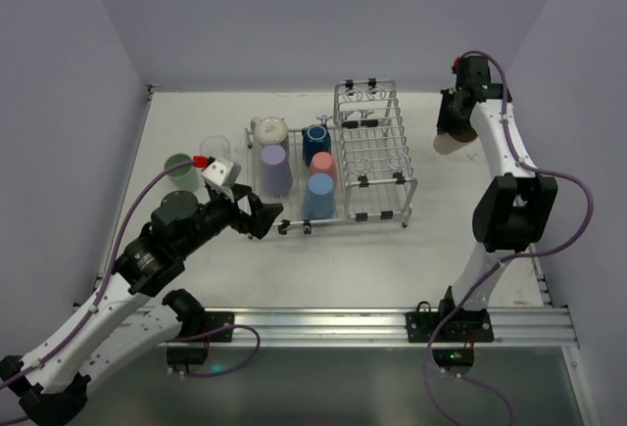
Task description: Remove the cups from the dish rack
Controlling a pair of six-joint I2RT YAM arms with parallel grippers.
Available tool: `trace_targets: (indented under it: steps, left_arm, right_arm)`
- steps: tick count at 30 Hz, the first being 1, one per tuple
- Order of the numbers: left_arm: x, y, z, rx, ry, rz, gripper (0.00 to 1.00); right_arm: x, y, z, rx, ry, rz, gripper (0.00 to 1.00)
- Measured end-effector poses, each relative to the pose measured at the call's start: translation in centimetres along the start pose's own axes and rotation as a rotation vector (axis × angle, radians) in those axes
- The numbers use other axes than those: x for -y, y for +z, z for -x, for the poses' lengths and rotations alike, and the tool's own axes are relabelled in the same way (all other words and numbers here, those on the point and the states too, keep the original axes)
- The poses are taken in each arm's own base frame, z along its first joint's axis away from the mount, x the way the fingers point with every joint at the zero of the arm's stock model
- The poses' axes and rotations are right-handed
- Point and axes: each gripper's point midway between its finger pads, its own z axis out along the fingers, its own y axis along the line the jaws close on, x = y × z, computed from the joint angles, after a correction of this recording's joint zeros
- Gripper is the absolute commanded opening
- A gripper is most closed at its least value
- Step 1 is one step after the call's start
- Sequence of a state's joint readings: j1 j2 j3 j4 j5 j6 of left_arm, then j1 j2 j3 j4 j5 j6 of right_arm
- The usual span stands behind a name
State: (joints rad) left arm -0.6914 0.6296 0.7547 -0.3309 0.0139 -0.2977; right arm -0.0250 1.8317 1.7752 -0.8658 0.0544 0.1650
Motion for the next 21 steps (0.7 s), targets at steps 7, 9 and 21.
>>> trace_targets:
  steps: [7,9,21]
  left_arm:
    - [0.1,0.0,-0.1,-0.006,0.0,-0.019,1.0]
    - [0.2,0.0,-0.1,-0.008,-0.001,-0.023,1.0]
    - [0.2,0.2,-0.4,-0.023,-0.002,-0.031,1.0]
  right_arm:
    - [-0.9,4.6,-1.0,-0.104,0.007,0.029,0.04]
    - [-1.0,5.7,-1.5,-0.131,0.008,0.028,0.06]
    - [0.4,7.5,-3.7,-0.221,0.0,-0.054,0.13]
